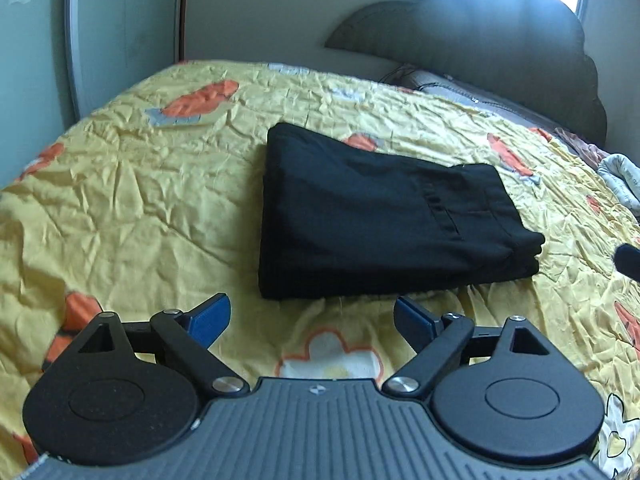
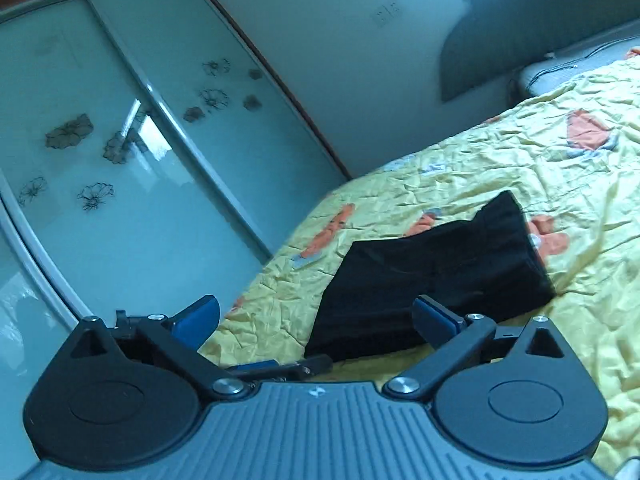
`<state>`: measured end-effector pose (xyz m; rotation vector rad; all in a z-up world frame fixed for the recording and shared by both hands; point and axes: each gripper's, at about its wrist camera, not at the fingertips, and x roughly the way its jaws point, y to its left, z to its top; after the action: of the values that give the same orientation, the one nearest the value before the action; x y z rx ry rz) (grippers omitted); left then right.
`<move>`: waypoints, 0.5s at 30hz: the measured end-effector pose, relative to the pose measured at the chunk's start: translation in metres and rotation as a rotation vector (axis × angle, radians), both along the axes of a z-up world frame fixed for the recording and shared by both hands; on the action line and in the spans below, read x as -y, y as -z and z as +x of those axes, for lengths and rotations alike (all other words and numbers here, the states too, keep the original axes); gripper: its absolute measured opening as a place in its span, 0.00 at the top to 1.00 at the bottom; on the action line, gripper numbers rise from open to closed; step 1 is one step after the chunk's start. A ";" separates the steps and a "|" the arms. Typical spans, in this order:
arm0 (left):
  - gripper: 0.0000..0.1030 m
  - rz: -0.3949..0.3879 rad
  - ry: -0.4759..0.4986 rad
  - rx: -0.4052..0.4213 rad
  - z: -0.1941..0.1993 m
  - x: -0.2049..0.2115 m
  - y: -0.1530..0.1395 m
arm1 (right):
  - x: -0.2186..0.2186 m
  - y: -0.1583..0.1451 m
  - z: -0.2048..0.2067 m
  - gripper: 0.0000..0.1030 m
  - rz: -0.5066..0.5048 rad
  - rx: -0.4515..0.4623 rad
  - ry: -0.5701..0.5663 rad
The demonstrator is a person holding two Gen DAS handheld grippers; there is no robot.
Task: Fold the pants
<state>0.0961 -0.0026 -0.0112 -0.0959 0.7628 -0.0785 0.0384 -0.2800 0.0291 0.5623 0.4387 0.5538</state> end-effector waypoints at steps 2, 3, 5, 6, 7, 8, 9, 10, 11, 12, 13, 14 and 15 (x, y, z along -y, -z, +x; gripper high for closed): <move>0.12 -0.018 -0.003 -0.017 -0.001 0.001 0.003 | -0.015 0.008 0.006 0.00 -0.189 -0.011 0.123; 0.12 -0.018 -0.001 -0.014 -0.002 0.003 0.005 | -0.022 0.014 0.011 0.00 -0.270 -0.027 0.171; 0.12 0.006 -0.007 -0.005 -0.005 0.006 0.007 | -0.032 0.029 0.019 0.00 -0.344 -0.046 0.179; 0.12 0.014 -0.007 -0.001 -0.006 0.008 0.008 | -0.035 0.036 0.022 0.00 -0.352 -0.062 0.173; 0.12 0.017 -0.006 -0.001 -0.007 0.009 0.009 | -0.036 0.041 0.024 0.00 -0.353 -0.072 0.173; 0.12 0.016 -0.006 -0.004 -0.007 0.010 0.009 | -0.039 0.045 0.024 0.00 -0.361 -0.073 0.176; 0.12 0.014 -0.005 -0.007 -0.007 0.010 0.010 | -0.039 0.049 0.024 0.00 -0.383 -0.069 0.183; 0.12 0.012 -0.005 -0.010 -0.007 0.010 0.011 | -0.042 0.051 0.024 0.00 -0.408 -0.064 0.191; 0.12 0.014 -0.007 -0.011 -0.007 0.010 0.012 | -0.044 0.051 0.023 0.00 -0.428 -0.058 0.195; 0.12 0.018 -0.010 -0.010 -0.006 0.011 0.013 | -0.047 0.055 0.022 0.00 -0.450 -0.048 0.197; 0.12 0.024 -0.015 -0.008 -0.006 0.011 0.014 | -0.049 0.055 0.022 0.00 -0.470 -0.040 0.200; 0.12 0.028 -0.020 -0.006 -0.006 0.011 0.015 | -0.050 0.057 0.024 0.00 -0.490 -0.036 0.203; 0.12 0.030 -0.026 -0.005 -0.005 0.012 0.016 | -0.050 0.059 0.025 0.00 -0.505 -0.035 0.205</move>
<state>0.0909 -0.0143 -0.0274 -0.0775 0.7671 -0.0426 0.0632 -0.2304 -0.0295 0.1283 0.5250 0.2211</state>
